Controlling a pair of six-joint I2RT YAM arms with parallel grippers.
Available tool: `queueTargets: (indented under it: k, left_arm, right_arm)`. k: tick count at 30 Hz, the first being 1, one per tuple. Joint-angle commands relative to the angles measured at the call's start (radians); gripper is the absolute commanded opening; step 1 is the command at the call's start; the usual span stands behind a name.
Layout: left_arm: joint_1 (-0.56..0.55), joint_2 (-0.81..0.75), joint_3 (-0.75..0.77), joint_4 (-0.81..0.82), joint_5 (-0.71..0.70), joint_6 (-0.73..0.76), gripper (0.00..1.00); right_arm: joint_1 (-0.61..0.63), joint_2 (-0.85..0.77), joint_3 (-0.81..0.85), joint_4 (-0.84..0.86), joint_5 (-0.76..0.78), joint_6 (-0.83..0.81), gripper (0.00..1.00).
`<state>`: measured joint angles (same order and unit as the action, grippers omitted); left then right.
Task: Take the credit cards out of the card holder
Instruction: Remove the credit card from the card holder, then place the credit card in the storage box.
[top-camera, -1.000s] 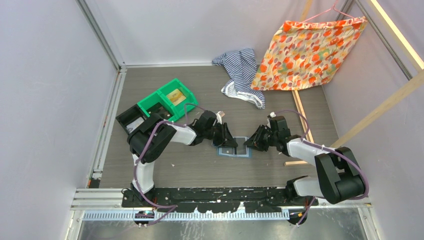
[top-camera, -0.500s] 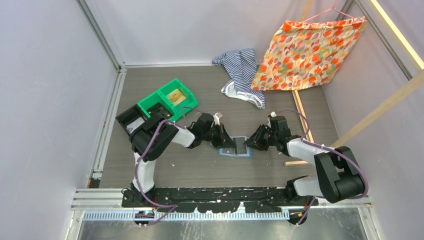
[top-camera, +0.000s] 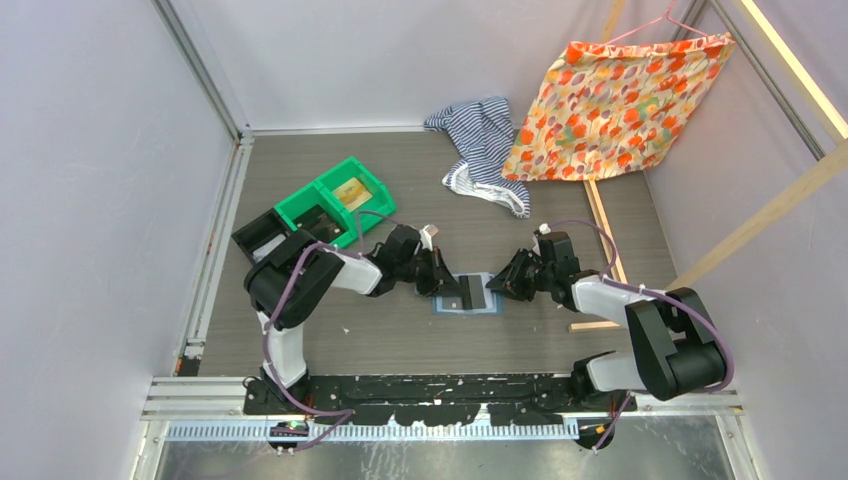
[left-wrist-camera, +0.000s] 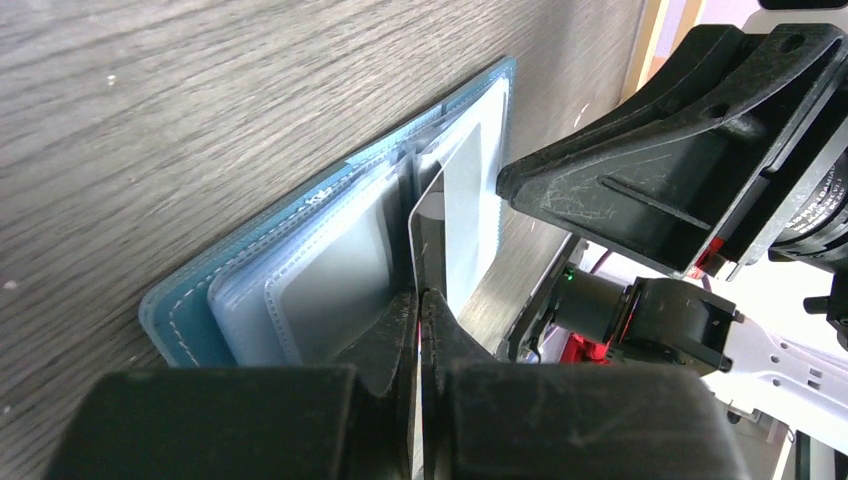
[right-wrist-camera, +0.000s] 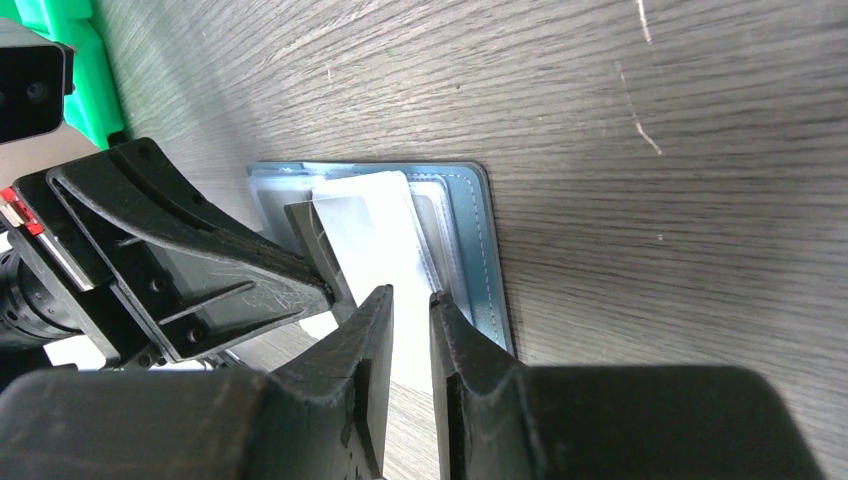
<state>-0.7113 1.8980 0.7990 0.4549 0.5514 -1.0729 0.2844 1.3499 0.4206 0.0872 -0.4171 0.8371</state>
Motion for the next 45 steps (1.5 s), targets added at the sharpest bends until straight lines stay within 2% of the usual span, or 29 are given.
queueTargets:
  k: [1, 10, 14, 25, 32, 34, 36, 41, 45]
  left_arm:
    - [0.01, -0.046, -0.016, -0.056, 0.021, 0.051, 0.0]
    - [0.044, -0.133, -0.025, -0.173, 0.031, 0.113, 0.0]
    - [0.055, -0.184, -0.01, -0.252, 0.038, 0.153, 0.0]
    - [0.056, -0.248, 0.018, -0.295, 0.126, 0.165, 0.0]
    - [0.059, -0.32, 0.055, -0.345, 0.146, 0.178, 0.0]
    - [0.061, -0.346, 0.084, -0.43, 0.128, 0.221, 0.0]
    - [0.064, -0.383, 0.144, -0.626, 0.053, 0.321, 0.0]
    - [0.064, -0.471, 0.345, -1.104, -0.258, 0.581, 0.0]
    - [0.069, -0.528, 0.472, -1.312, -0.483, 0.717, 0.0]
  right_arm:
    - [0.006, 0.033, -0.025, -0.032, 0.046, -0.014, 0.25]
    - [0.007, -0.018, -0.008, -0.076, 0.044, -0.022, 0.25]
    - [0.006, -0.075, 0.016, -0.136, 0.042, -0.031, 0.29]
    - [0.007, -0.185, 0.068, -0.161, -0.033, -0.042, 0.58]
    - [0.006, -0.171, 0.076, -0.056, -0.181, -0.023, 0.64]
    - [0.007, -0.182, 0.081, -0.06, -0.178, -0.021, 0.64]
    - [0.006, -0.201, 0.09, -0.078, -0.159, -0.023, 0.64]
    - [0.005, -0.245, 0.113, -0.159, -0.093, -0.032, 0.64]
    - [0.004, -0.267, 0.121, -0.186, -0.049, -0.027, 0.64]
